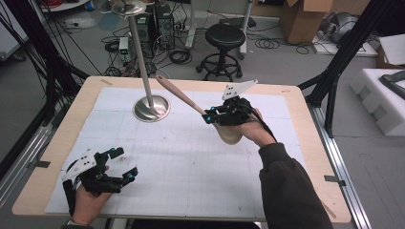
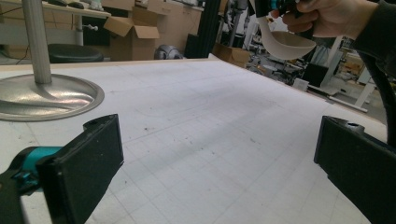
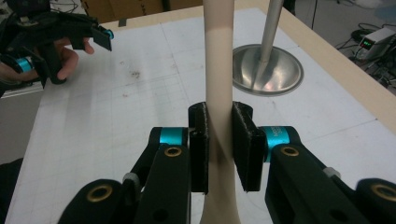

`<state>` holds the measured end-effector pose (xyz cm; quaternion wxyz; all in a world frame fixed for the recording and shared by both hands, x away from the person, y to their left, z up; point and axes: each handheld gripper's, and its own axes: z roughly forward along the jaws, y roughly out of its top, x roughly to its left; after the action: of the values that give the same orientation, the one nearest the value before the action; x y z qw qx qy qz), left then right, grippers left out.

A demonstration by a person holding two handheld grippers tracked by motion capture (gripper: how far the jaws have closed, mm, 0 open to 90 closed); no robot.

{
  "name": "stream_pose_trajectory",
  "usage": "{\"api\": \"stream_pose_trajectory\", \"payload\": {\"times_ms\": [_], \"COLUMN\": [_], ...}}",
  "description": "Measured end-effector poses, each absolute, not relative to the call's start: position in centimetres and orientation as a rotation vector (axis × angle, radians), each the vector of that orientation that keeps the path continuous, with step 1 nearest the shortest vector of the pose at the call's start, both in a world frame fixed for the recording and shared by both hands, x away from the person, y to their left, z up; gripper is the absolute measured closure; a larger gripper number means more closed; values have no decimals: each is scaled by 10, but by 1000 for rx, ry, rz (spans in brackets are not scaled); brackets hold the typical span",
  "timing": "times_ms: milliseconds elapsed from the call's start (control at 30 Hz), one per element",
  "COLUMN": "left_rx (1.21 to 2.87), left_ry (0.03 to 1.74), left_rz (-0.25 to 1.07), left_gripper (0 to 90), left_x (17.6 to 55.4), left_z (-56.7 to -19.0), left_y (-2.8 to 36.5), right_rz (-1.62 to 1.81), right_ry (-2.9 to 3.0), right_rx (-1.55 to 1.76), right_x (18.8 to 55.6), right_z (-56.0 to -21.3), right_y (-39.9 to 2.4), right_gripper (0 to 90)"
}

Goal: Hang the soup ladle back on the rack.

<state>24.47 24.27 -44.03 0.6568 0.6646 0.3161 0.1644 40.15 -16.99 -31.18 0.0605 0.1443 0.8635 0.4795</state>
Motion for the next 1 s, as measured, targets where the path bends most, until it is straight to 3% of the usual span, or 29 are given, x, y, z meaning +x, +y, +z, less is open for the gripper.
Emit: {"api": "stream_pose_trajectory", "payload": {"times_ms": [1000], "left_rx": [1509], "left_ry": [723], "left_rz": [367], "left_gripper": [18], "left_x": [244], "left_z": [-441], "left_y": [243], "right_rz": [1507], "right_ry": [2500], "right_rx": [403], "right_x": [417], "right_z": [-257], "right_y": [-167], "right_gripper": [782]}}
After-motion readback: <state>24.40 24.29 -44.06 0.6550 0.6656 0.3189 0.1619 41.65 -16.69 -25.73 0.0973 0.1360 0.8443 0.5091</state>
